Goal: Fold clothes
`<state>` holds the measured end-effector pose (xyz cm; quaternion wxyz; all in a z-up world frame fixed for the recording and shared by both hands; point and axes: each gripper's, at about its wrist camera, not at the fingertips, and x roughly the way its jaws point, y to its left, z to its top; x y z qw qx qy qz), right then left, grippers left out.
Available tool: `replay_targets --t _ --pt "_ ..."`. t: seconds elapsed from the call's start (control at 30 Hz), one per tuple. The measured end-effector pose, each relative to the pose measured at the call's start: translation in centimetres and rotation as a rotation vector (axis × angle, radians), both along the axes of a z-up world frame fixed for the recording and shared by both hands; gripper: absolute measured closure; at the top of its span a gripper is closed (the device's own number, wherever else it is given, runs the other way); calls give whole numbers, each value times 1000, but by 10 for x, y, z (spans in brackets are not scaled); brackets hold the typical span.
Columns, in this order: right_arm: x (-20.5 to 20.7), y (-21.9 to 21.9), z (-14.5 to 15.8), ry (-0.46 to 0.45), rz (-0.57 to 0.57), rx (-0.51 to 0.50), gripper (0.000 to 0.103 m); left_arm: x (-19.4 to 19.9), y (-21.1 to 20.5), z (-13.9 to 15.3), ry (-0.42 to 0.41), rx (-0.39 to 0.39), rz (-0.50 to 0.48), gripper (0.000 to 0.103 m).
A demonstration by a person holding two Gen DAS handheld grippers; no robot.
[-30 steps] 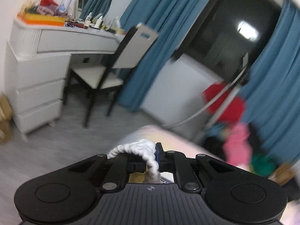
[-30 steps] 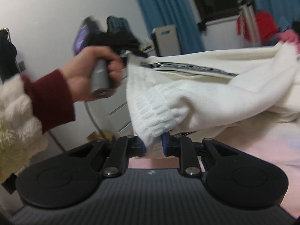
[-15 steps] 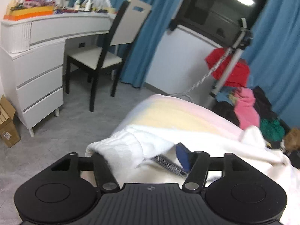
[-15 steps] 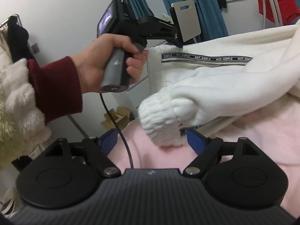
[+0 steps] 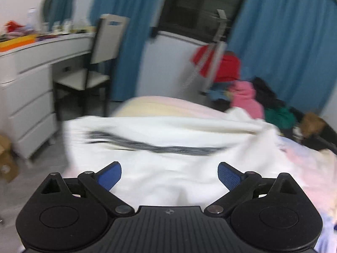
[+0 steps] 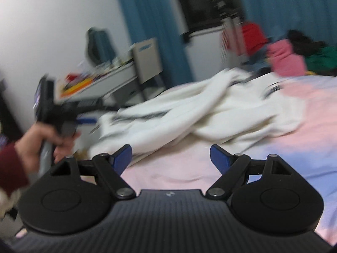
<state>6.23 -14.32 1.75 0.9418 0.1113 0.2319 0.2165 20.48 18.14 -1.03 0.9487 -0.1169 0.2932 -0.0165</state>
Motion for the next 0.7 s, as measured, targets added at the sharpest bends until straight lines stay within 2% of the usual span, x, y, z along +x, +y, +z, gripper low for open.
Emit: replay_targets --t 0.13,0.23,0.43,0.47,0.5,0.53,0.57,0.6,0.7 --pt "11 -40 -5 -23 -122 45 20 28 -71 -7 -15 9 -94 7" --pt "19 -67 -17 -16 -178 37 20 63 -116 -10 -51 6 -132 9" --pt "48 -100 -43 13 -249 68 20 133 -204 -27 -101 34 -200 22" --pt "52 -103 -49 25 -248 74 20 143 -216 -31 -101 47 -202 34" --pt "57 -104 -55 37 -245 74 20 151 -224 -34 -87 63 -189 52" --pt "61 -105 -61 47 -242 68 20 159 -233 -37 -72 80 -175 60" --pt "63 -105 -65 54 -242 58 20 163 -239 -38 -59 109 -146 76" --pt "66 -105 -69 59 -246 46 20 155 -239 -36 -70 124 -155 82" --pt "71 -106 -72 59 -258 56 20 130 -241 -28 -104 168 -181 91"
